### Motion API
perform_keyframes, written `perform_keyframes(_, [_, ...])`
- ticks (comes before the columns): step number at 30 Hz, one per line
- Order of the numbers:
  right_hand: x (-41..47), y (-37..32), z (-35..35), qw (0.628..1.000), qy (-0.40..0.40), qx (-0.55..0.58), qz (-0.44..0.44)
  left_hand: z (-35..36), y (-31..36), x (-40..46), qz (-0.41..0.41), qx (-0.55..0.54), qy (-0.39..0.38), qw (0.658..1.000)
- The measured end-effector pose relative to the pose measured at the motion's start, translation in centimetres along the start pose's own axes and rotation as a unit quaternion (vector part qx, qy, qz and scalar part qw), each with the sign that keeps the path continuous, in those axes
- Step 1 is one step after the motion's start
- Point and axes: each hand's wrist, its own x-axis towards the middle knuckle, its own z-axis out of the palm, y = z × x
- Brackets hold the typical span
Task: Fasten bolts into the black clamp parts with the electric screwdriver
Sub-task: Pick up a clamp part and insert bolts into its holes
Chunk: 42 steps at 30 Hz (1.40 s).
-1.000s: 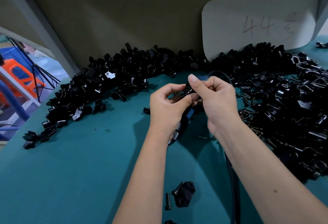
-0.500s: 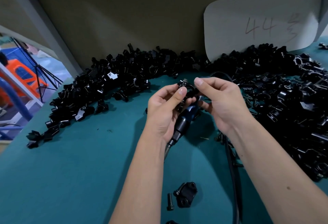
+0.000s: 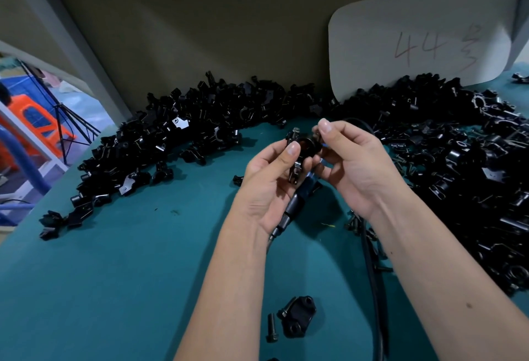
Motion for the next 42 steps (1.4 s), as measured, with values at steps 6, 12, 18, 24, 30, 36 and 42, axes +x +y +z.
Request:
perform_keyframes(6, [-0.2, 0.1, 0.2, 0.999, 0.024, -0.029, -0.033, -0.4, 0.1, 0.5, -0.033, 0.001, 0.003, 0.999])
perform_keyframes(12, [-0.1, 0.2, 0.0, 0.996, -0.006, -0.083, -0.045, -0.3, 0.4, 0.7, -0.055, -0.035, 0.021, 0.998])
perform_keyframes(18, [0.0, -0.5, -1.4, 0.986, -0.058, -0.130, -0.085, -0.4, 0.5, 0.7, -0.066, -0.048, 0.036, 0.996])
perform_keyframes(24, [0.2, -0.5, -2.0, 0.981, -0.042, -0.162, -0.101, -0.6, 0.5, 0.6, -0.073, 0.015, 0.004, 0.997])
perform_keyframes(30, [0.1, -0.6, -1.8, 0.979, -0.053, -0.173, -0.096, -0.7, 0.5, 0.6, -0.068, 0.018, 0.000, 0.998])
perform_keyframes(36, [0.0, -0.2, -1.4, 0.983, -0.044, -0.152, -0.098, -0.7, 0.3, 0.7, -0.061, 0.022, -0.002, 0.998])
perform_keyframes(42, [-0.1, -0.2, -0.8, 0.995, -0.026, -0.094, -0.014, -0.8, 0.2, 0.7, -0.051, 0.037, -0.011, 0.998])
